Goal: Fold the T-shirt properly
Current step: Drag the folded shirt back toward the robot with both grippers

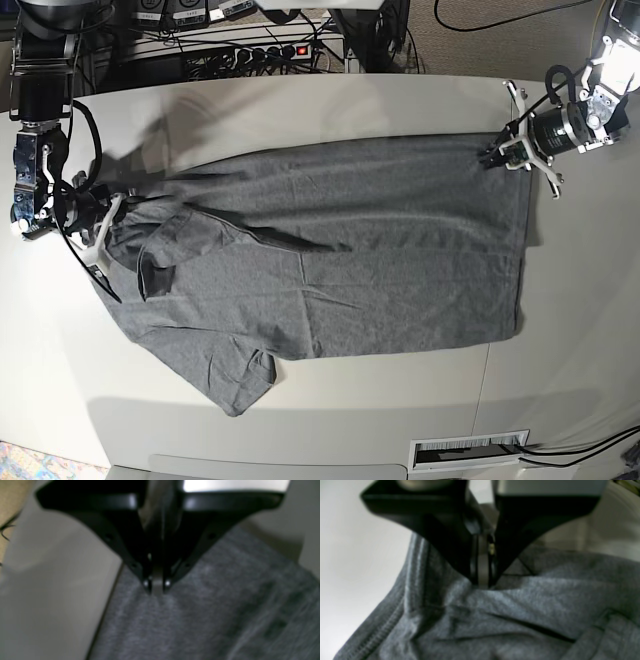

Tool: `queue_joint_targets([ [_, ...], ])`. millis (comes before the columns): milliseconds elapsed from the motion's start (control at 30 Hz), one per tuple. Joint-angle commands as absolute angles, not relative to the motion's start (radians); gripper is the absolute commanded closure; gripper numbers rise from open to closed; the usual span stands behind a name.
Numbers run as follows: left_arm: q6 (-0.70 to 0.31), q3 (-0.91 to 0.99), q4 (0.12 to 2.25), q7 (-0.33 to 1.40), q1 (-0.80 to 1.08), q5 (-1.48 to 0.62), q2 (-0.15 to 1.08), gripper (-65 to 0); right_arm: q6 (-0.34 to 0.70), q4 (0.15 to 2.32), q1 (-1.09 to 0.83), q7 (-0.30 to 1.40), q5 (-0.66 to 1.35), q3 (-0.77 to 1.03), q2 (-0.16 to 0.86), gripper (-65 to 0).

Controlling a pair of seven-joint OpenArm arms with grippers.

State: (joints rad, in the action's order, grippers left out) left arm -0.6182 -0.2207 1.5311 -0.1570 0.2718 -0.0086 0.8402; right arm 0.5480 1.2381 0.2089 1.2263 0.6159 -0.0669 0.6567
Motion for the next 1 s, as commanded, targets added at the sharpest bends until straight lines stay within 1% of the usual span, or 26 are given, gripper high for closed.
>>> queue_joint_targets([
  [0,-0.653,-0.227,1.54,-0.065,0.294,0.049,0.86,0.0,0.55,1.238,0.199,1.283,0.599,-0.065,0.674,0.0],
  [133,-0.652,-0.227,1.588,0.006,0.309,0.048,0.862,0.0,0.55,1.238,0.173,1.303,0.616,-0.065,0.674,0.0],
  [267,-0.653,-0.227,1.61,0.007,0.317,0.037,0.888,0.0,0.561,1.252,0.154,1.352,0.645,-0.065,0.679,0.0],
  [400,-0.657,-0.227,1.615,0.007,0.324,0.002,0.923,0.0,0.561,1.33,0.126,1.393,0.66,-0.065,0.682,0.0],
  [500,-0.698,-0.227,1.615,0.007,0.325,-0.041,0.942,0.0,0.562,1.398,0.099,1.396,0.661,-0.065,0.682,0.0],
  [600,-0.698,-0.227,1.618,0.008,0.337,-0.072,0.951,0.0,0.562,1.426,0.068,1.396,0.661,-0.065,0.682,0.0],
  [967,-0.698,-0.227,1.621,0.01,0.435,-0.072,0.951,0.0,0.561,1.437,-0.039,1.396,0.662,-0.065,0.682,0.0],
])
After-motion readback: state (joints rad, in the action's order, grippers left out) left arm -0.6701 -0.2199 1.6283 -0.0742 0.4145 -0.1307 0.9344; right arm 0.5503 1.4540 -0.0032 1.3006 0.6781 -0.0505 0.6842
